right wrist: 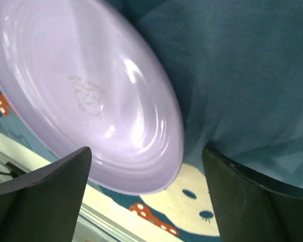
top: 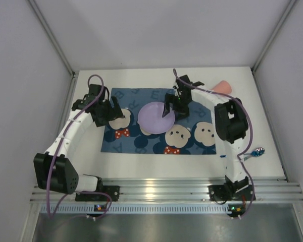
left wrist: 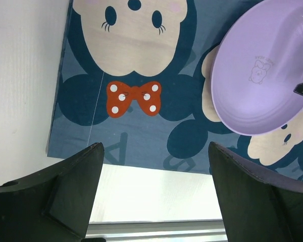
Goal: Set the dinner table for one person
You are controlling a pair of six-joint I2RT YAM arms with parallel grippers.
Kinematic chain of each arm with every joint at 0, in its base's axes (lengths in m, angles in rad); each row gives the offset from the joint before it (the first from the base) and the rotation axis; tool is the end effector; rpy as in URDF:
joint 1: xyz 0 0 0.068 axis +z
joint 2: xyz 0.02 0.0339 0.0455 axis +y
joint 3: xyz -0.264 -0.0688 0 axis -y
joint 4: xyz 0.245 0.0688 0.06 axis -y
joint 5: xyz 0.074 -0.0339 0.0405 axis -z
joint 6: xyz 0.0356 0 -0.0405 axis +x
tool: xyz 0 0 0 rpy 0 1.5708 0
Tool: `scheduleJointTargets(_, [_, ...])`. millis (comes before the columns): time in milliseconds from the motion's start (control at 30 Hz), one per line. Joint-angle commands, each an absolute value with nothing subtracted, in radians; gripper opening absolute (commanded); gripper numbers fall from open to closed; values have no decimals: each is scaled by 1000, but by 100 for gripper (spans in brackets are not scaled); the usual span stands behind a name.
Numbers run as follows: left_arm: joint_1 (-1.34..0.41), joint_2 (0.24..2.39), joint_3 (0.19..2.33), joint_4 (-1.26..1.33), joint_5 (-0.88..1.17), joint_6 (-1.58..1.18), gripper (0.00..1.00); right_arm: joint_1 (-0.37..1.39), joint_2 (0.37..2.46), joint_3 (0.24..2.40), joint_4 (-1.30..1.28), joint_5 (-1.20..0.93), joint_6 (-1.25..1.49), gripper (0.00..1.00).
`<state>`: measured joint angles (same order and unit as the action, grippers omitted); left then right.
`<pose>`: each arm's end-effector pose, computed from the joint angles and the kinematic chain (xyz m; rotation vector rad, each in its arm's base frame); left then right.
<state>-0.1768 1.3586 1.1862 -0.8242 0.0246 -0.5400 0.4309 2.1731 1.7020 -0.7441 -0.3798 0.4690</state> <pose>0.2711 -0.0493 0.2966 -0.4596 2.5553 -0.2988 0.4055 0.2009 0.1729 -0.0449 2.8999 0.7282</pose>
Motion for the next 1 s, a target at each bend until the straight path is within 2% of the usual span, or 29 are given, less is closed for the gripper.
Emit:
scheduleJointTargets(0, [-179,1342,1183,-844,8,-560,89,417,2004,1741,-755,-368,420,93])
scheduleJointTargets(33, [-179,1341,1183,-844,8,-560,89,381,1968,1743,-756,-358,420,99])
scheduleJointTargets(200, [-179,1359,1183,-830,8,-568,89,149,1821,1759,-752,-364,422,100])
scheduleJointTargets(333, [-179,1379,1184,-807,37,-581,89,-175,1864,1796,-726,-460,495,100])
scheduleJointTargets(433, [-181,1402,1198,-807,52,-572,89,-299,1940,1833,-654,-528,557,100])
scheduleJointTargets(667, [-181,1410,1194,-795,48,-572,89,-383,2190,2046,-615,-638,607,100])
scheduleJointTargets(967, [-179,1391,1161,-776,26,-600,89,-385,2284,2010,-541,-733,644,100])
